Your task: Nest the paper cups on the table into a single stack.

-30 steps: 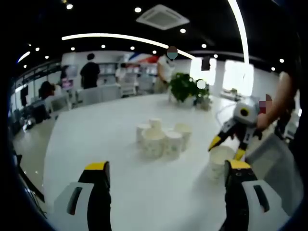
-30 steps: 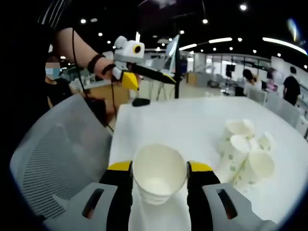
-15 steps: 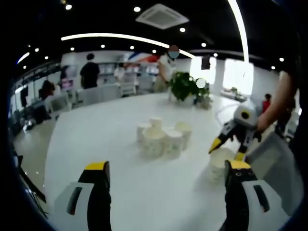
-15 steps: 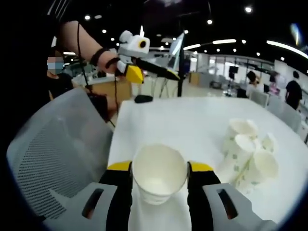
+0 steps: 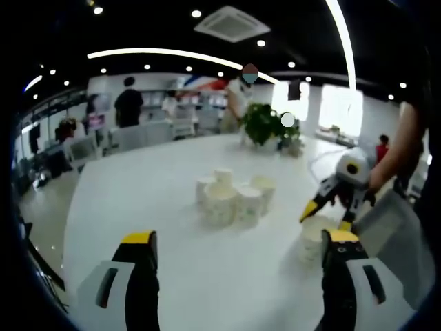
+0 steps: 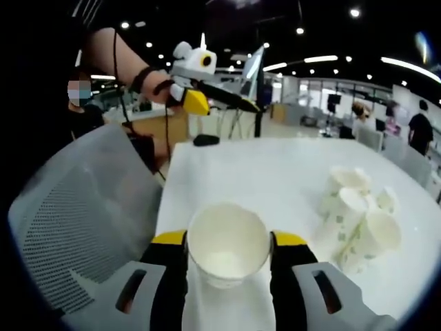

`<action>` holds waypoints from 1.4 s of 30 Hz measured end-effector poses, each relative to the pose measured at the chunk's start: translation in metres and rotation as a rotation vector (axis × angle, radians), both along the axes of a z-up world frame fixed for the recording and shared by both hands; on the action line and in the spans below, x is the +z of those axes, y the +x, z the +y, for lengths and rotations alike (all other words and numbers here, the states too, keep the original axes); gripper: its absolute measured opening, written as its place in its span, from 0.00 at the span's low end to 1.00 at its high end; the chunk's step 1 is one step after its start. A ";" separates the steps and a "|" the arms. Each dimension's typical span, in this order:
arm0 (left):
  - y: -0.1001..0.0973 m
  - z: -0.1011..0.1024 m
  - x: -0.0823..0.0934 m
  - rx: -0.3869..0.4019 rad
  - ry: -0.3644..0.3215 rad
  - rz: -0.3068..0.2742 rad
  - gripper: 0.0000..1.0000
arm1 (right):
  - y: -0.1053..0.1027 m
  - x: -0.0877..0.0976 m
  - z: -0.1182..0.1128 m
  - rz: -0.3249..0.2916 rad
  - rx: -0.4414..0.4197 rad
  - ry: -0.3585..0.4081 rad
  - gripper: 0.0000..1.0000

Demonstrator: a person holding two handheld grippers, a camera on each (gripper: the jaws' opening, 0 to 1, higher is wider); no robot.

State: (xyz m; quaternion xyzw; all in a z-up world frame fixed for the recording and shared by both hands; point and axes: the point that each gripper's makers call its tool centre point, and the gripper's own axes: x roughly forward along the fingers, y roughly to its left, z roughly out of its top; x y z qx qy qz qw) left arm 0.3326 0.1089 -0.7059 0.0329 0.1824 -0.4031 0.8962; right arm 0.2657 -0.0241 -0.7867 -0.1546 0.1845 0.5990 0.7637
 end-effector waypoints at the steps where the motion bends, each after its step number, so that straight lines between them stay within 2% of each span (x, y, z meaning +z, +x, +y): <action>1: 0.000 0.000 0.000 0.000 -0.002 0.004 0.99 | 0.000 0.000 0.000 0.001 -0.001 -0.001 0.45; 14: 0.000 0.001 0.000 0.001 -0.006 0.007 0.99 | -0.002 0.000 0.003 0.032 -0.010 0.007 0.47; 42: 0.001 0.001 -0.001 0.008 -0.010 0.007 1.00 | -0.003 0.000 0.003 0.038 -0.009 0.001 0.58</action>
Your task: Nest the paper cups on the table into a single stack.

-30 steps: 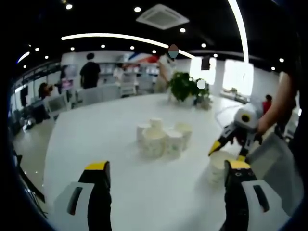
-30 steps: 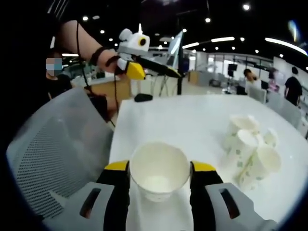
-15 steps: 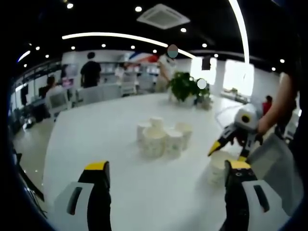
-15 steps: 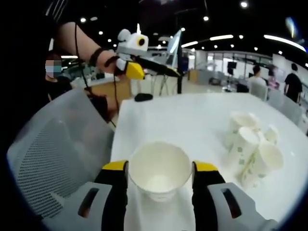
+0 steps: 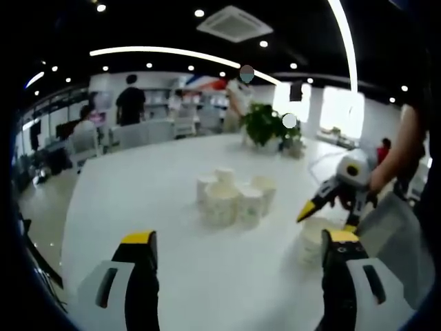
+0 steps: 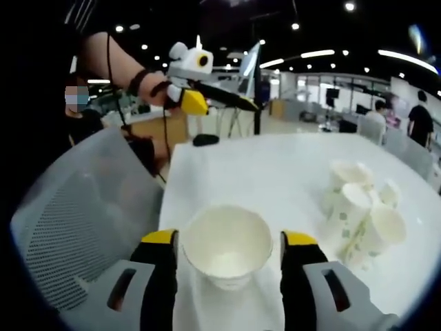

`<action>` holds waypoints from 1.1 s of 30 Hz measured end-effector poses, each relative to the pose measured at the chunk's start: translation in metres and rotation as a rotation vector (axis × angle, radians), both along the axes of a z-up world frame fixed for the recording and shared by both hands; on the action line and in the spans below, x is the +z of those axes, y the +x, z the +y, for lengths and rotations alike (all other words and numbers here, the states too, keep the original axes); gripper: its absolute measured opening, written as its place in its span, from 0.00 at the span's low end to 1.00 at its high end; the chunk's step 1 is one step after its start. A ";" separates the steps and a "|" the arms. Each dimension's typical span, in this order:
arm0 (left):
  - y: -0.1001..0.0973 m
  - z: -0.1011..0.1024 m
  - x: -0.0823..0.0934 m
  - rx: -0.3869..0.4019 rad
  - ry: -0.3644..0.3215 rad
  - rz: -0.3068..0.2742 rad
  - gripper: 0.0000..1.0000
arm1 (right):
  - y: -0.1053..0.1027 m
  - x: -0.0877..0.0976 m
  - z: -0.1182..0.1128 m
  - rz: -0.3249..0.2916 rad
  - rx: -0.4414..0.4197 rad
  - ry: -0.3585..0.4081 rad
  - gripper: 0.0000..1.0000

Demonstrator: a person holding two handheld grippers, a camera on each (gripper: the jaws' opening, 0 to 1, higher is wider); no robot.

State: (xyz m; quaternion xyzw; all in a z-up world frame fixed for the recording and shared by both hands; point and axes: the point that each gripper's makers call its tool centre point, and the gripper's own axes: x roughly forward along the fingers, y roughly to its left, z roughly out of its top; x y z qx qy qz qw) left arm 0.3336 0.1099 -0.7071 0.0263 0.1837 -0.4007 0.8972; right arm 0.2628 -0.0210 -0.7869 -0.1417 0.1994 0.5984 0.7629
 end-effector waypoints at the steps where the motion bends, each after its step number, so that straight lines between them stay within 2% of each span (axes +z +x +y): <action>1: -0.001 -0.001 0.001 0.000 -0.004 0.002 1.00 | 0.000 0.000 0.000 -0.002 0.001 -0.001 0.58; 11: -0.001 0.001 0.002 0.005 -0.005 -0.001 0.99 | 0.000 0.005 0.000 -0.008 -0.012 0.012 0.68; 22: -0.002 0.000 0.004 0.002 -0.011 -0.006 1.00 | 0.008 0.007 -0.005 -0.037 -0.070 0.005 0.93; 29: -0.001 -0.001 0.007 0.001 -0.012 -0.014 1.00 | 0.011 0.010 -0.005 -0.055 -0.079 0.010 1.00; 33: -0.002 -0.002 0.006 0.001 -0.011 -0.011 0.99 | 0.013 0.012 -0.006 -0.058 -0.086 0.011 1.00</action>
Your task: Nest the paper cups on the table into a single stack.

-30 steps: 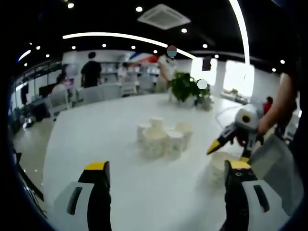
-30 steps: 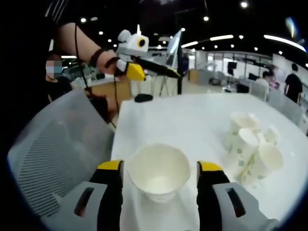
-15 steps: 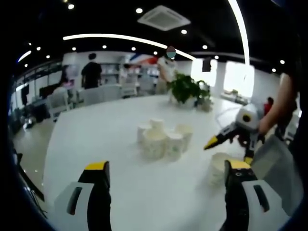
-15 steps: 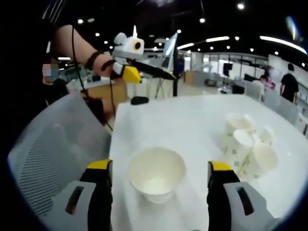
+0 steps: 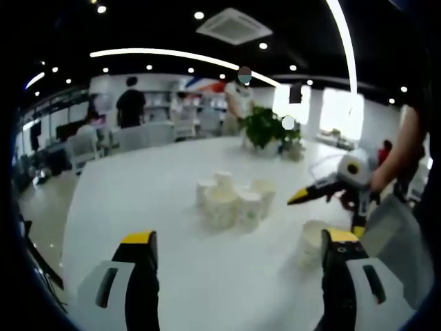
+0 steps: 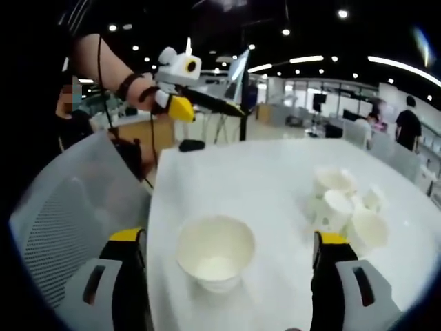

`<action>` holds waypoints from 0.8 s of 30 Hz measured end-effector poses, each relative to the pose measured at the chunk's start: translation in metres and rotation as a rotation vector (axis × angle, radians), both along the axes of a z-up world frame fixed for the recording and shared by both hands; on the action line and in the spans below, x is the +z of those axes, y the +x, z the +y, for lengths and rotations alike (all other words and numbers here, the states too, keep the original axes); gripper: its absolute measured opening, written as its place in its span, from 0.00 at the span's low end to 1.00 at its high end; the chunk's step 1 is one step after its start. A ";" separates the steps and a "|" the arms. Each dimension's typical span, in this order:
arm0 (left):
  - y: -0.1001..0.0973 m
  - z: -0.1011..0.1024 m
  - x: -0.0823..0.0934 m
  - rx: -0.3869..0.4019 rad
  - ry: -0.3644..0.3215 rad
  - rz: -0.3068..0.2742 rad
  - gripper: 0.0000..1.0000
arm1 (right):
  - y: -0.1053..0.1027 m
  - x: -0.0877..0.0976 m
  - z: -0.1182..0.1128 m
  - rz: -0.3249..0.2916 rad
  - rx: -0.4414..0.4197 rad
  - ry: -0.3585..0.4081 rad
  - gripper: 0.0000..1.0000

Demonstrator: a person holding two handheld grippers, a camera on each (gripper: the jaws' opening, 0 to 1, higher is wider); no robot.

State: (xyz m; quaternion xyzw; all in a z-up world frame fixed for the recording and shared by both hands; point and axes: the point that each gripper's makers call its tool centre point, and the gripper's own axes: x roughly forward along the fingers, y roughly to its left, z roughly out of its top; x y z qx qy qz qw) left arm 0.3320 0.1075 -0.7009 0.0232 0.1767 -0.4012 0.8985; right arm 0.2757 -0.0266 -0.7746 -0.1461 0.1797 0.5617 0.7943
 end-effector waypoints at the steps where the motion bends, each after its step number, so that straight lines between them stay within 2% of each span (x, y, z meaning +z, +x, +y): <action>1: 0.000 0.000 0.000 0.000 0.000 -0.001 0.99 | 0.001 0.001 0.000 -0.003 -0.004 0.002 1.00; 14: 0.002 0.001 0.002 0.002 -0.003 -0.006 0.99 | 0.023 0.022 -0.002 -0.015 -0.070 0.060 0.99; 24: 0.004 -0.003 0.003 -0.004 -0.004 -0.004 0.99 | 0.040 0.031 -0.015 -0.039 -0.127 0.074 0.98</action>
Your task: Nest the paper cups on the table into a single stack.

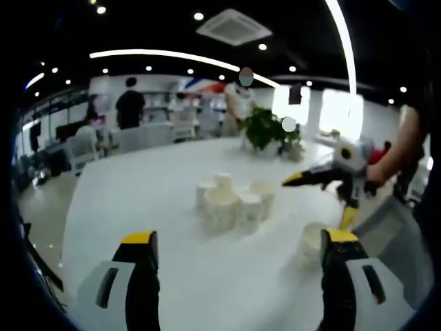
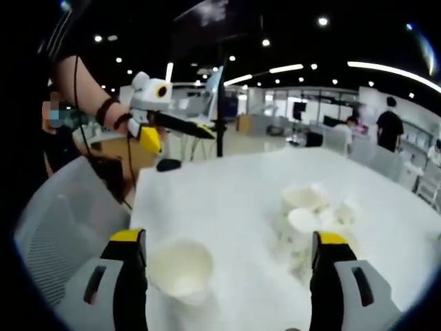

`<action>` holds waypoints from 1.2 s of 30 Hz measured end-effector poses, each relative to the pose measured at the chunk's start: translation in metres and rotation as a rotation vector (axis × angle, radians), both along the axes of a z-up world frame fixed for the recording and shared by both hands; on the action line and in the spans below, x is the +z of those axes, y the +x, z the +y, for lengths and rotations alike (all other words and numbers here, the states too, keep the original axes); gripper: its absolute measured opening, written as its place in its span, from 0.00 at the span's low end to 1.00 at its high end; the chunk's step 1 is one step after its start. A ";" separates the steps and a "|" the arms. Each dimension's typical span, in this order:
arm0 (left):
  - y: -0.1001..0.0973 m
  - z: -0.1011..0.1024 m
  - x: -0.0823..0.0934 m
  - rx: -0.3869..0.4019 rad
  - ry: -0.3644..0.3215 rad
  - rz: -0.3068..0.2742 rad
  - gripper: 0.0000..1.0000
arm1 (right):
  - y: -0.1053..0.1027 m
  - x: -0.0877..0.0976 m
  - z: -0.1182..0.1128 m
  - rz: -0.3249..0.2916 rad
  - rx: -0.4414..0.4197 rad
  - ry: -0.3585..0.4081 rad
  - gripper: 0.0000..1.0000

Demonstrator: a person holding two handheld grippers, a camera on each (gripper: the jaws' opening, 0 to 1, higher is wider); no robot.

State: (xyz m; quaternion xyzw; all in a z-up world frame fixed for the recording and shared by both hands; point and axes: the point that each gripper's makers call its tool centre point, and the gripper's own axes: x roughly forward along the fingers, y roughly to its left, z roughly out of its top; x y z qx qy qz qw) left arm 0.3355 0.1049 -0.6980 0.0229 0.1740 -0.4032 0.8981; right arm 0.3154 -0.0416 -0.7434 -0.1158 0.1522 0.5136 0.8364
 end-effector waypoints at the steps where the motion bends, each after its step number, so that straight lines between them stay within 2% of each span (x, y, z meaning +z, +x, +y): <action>1: 0.000 0.000 0.000 0.001 -0.001 0.001 0.99 | 0.001 0.000 -0.001 -0.001 -0.003 -0.003 0.98; 36: 0.001 0.000 0.001 0.003 -0.008 0.001 0.99 | 0.037 0.015 -0.034 -0.051 -0.115 -0.003 0.96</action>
